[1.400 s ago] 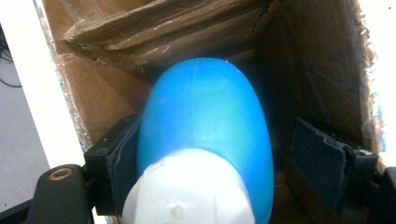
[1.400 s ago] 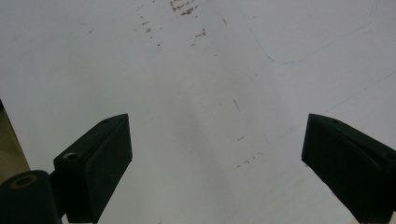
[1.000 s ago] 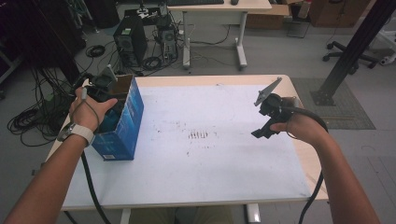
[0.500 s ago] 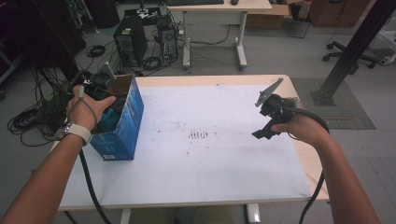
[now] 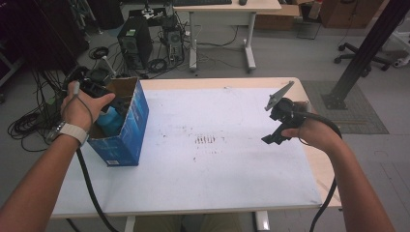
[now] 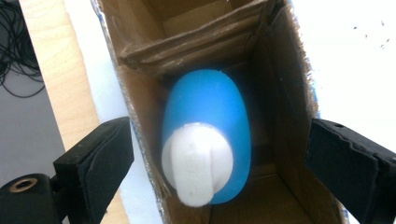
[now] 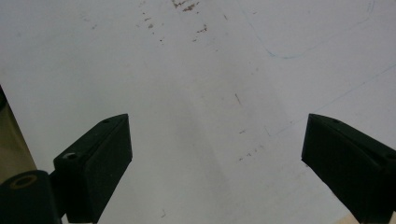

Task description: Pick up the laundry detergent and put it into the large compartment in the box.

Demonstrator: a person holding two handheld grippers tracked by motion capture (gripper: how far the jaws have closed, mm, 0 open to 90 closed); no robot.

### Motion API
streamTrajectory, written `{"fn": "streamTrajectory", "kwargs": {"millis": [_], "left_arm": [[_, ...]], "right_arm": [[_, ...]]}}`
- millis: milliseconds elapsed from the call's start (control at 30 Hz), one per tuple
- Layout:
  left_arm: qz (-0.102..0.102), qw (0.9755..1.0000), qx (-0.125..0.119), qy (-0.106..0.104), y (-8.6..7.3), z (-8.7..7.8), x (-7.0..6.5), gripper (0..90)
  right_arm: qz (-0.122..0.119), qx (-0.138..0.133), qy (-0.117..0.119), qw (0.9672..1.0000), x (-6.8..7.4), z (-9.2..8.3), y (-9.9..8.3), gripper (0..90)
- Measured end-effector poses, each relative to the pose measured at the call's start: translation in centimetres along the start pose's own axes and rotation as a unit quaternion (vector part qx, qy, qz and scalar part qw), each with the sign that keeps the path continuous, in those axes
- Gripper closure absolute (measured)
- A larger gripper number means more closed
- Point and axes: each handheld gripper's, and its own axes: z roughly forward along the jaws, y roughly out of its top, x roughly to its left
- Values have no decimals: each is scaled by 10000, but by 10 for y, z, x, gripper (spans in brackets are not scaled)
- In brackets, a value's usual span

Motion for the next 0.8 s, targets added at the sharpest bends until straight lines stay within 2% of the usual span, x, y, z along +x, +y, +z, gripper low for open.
{"fn": "streamTrajectory", "kwargs": {"millis": [200, 367, 600, 800], "left_arm": [[78, 9999, -63, -128, 0, -9, -2, 86], [122, 9997, -154, -134, 1, -18, -4, 87], [277, 9991, -269, -198, 6, -35, -8, 91], [485, 9982, -266, -243, 12, -46, -13, 96]], "right_arm": [[-2, -11, -9, 10000, 1, -2, 0, 86], [11, 0, 3, 10000, 1, -2, -1, 86], [32, 19, 1, 10000, 0, -3, -1, 86], [37, 16, 5, 10000, 0, -5, 0, 86]]}}
